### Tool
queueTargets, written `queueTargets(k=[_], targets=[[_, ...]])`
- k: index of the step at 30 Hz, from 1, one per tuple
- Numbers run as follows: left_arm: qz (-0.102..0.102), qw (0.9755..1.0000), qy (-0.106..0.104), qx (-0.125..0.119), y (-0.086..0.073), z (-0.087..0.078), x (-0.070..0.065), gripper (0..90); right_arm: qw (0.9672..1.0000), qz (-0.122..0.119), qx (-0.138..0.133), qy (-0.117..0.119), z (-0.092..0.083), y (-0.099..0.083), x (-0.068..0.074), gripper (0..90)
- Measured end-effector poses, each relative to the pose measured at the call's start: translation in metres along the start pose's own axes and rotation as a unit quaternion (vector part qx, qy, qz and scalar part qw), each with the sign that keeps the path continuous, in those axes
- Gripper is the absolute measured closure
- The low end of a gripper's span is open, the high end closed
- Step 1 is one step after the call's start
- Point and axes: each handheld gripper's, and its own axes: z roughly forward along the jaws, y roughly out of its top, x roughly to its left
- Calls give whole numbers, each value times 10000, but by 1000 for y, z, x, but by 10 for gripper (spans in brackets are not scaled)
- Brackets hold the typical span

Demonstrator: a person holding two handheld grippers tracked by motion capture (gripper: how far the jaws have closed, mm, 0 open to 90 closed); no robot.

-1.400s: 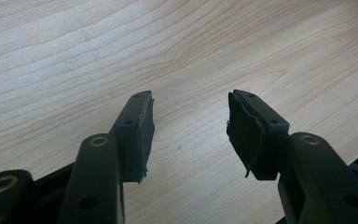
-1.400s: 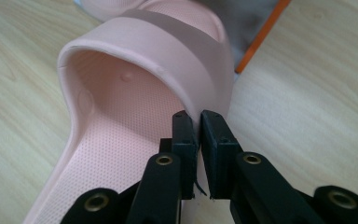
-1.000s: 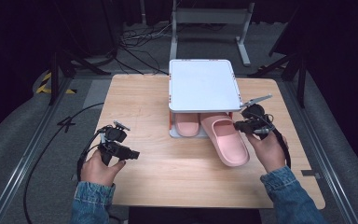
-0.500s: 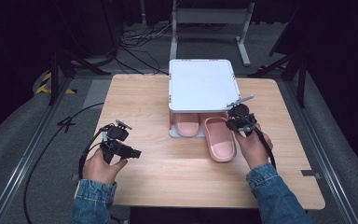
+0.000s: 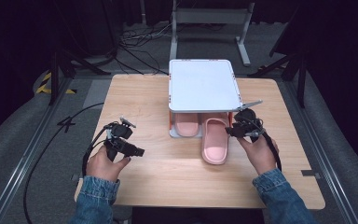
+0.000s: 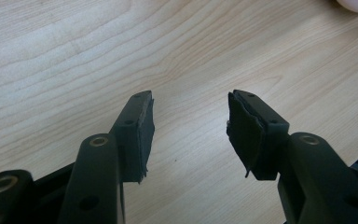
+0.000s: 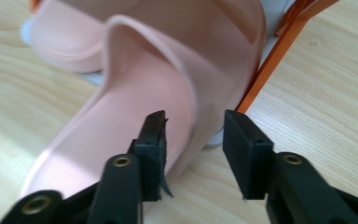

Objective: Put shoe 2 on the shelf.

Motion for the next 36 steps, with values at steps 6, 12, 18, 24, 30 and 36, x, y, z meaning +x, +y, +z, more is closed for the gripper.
queueTargets(k=[6,12,18,24,30,36], targets=[[103,9999,-56,6,8,2,-4,503,9994,-201,-8,289,-26,-14,17,595],[180,9998,-121,17,16,5,-7,502,9973,-432,390,459,-32,-37,39,599],[255,9996,-137,26,22,7,-10,502,9903,-487,958,875,-25,-51,61,651],[306,9994,-150,49,23,8,-11,503,9812,-702,1476,1031,-6,-60,77,697],[257,9996,-118,38,20,7,-9,503,9777,-457,1746,1075,12,-62,75,689],[191,9998,-93,28,15,5,-8,503,9776,-240,1753,1143,19,-57,69,728]])
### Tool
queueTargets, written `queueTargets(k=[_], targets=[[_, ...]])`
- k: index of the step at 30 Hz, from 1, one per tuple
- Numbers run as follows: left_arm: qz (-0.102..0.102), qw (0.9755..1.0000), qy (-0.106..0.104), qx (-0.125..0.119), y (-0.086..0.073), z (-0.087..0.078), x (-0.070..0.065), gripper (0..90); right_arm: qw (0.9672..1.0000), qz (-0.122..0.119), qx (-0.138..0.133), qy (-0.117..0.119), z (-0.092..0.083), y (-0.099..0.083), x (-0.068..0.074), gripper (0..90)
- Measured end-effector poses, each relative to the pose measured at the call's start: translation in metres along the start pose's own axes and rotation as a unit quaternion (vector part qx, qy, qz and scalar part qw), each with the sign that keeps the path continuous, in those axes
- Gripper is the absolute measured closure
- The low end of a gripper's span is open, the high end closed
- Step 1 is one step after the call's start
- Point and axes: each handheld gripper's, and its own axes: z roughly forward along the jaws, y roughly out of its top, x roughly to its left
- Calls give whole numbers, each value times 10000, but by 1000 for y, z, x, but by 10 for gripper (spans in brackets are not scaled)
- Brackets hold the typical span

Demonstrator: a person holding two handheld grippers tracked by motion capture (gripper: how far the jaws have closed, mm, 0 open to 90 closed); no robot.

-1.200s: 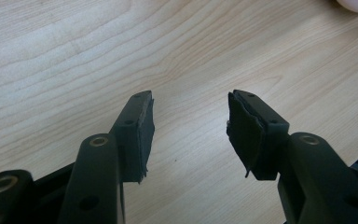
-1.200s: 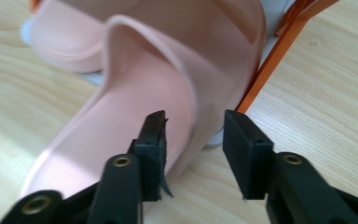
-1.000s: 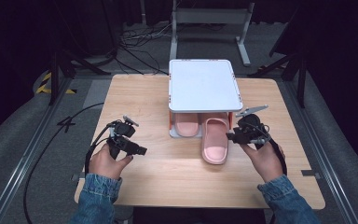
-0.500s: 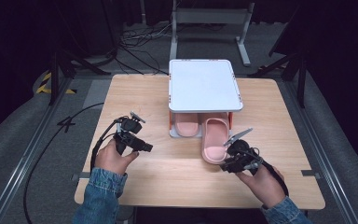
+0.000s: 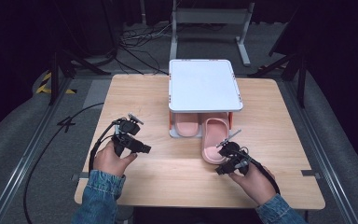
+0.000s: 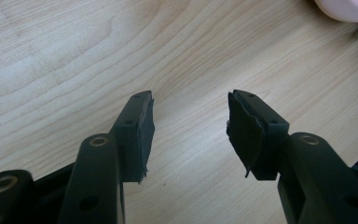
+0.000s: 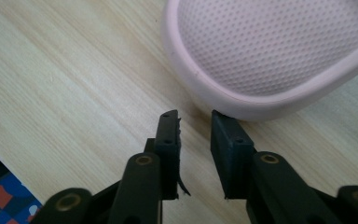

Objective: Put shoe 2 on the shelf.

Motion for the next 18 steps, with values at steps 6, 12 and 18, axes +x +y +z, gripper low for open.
queueTargets(k=[6,12,18], targets=[[-72,10000,33,-19,-5,-2,1,503,9998,55,-140,-105,1,7,-10,727],[-123,9999,67,-16,-12,-3,2,503,9991,80,-326,-254,-2,16,-22,714],[-211,9997,116,-43,-21,-6,3,503,9985,129,-440,-297,-3,27,-32,706]])
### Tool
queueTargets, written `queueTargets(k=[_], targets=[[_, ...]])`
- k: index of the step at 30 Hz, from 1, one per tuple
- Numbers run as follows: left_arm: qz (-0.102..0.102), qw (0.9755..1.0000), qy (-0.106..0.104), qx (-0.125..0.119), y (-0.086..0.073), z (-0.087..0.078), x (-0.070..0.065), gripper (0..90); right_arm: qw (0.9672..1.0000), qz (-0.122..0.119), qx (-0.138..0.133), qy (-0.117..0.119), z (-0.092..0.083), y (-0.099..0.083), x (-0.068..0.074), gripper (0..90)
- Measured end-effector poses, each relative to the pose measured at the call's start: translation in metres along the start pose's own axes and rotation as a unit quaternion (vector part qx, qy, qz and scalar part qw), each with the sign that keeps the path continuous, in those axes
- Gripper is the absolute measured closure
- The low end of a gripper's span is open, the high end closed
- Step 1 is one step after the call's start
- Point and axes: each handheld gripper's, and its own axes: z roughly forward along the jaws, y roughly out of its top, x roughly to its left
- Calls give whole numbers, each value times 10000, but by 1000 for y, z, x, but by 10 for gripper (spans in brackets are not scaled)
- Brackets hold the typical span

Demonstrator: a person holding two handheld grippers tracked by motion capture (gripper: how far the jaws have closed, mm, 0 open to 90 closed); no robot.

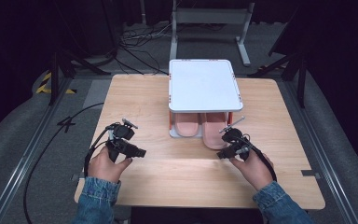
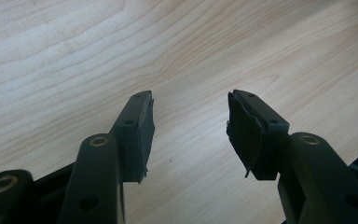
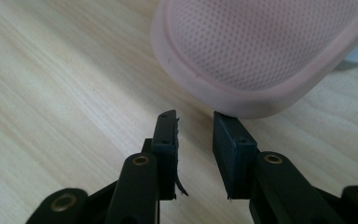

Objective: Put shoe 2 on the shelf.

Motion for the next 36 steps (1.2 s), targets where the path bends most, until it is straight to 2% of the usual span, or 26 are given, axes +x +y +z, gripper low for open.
queueTargets(k=[10,13,20,23,26,28,30,34,36], targets=[[-135,9999,71,-26,-13,-5,5,505,9998,-120,-48,-143,14,22,-7,707],[-147,9999,73,-16,-14,-4,5,505,9997,-121,-75,-207,15,27,-8,708],[-130,9999,58,26,-12,-2,5,505,9997,-142,-100,-156,22,38,-12,717],[-140,9999,31,-7,-12,-2,5,505,9989,-242,-198,-351,26,39,-14,726],[-123,9999,-4,-26,-11,-2,4,505,9982,-248,-133,-524,30,38,-15,696],[-111,9999,-25,-9,-10,-2,4,505,9984,-215,-135,-501,31,38,-15,679],[-90,10000,-20,-19,-9,-2,4,505,9992,-150,-145,-353,28,36,-15,673],[-80,10000,-38,-35,-7,-3,5,504,9991,-134,-274,-306,12,27,-14,666],[-47,10000,-50,-34,-6,-3,5,503,9984,-145,-457,-290,-2,22,-14,652]])
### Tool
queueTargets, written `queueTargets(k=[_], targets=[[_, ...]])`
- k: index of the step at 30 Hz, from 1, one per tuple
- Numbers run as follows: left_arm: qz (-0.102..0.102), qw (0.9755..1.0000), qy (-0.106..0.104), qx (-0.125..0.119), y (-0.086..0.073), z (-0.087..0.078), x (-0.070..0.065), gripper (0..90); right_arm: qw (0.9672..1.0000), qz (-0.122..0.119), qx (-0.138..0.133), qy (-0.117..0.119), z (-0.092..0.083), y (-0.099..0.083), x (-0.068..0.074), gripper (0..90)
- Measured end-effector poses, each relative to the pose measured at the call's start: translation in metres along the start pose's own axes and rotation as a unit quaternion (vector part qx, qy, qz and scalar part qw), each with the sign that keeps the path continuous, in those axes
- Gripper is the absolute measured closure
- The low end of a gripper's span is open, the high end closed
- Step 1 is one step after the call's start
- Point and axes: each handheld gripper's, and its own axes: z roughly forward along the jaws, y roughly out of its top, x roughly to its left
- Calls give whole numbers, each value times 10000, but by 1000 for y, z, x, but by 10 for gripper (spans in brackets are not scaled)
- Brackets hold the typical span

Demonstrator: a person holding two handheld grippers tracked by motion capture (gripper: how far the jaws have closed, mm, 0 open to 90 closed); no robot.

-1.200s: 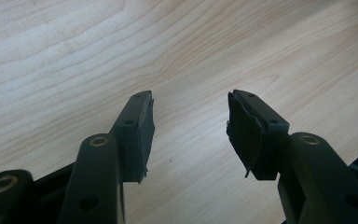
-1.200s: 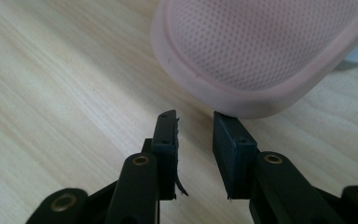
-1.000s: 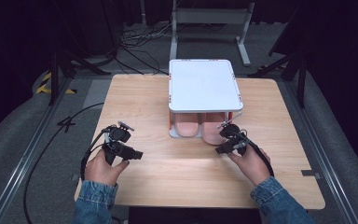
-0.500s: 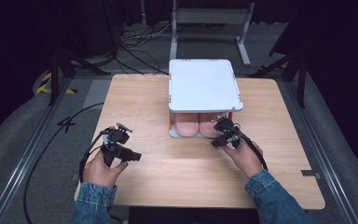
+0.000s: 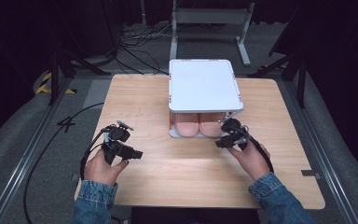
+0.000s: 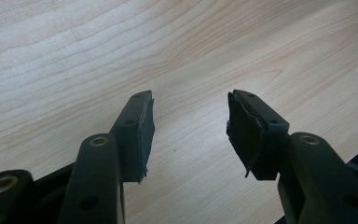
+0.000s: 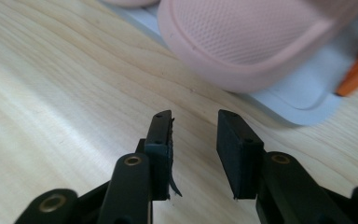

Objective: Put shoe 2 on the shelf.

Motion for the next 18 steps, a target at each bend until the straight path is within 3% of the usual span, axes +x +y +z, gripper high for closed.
queueTargets(k=[2,3,6,15,18], targets=[[19,10000,-12,7,2,0,-1,503,9997,63,-219,-10,-19,-4,-2,624],[19,10000,-12,7,2,0,-1,503,9997,63,-219,-10,-19,-4,-2,624],[88,10000,-18,-8,6,3,-2,503,9984,20,-542,-144,-50,-15,-10,536],[123,9999,-28,-111,12,4,0,478,9943,170,-982,-371,-91,-40,-40,417],[280,9994,-25,-191,14,3,1,460,9915,124,-1278,-205,-104,-53,-53,355]])
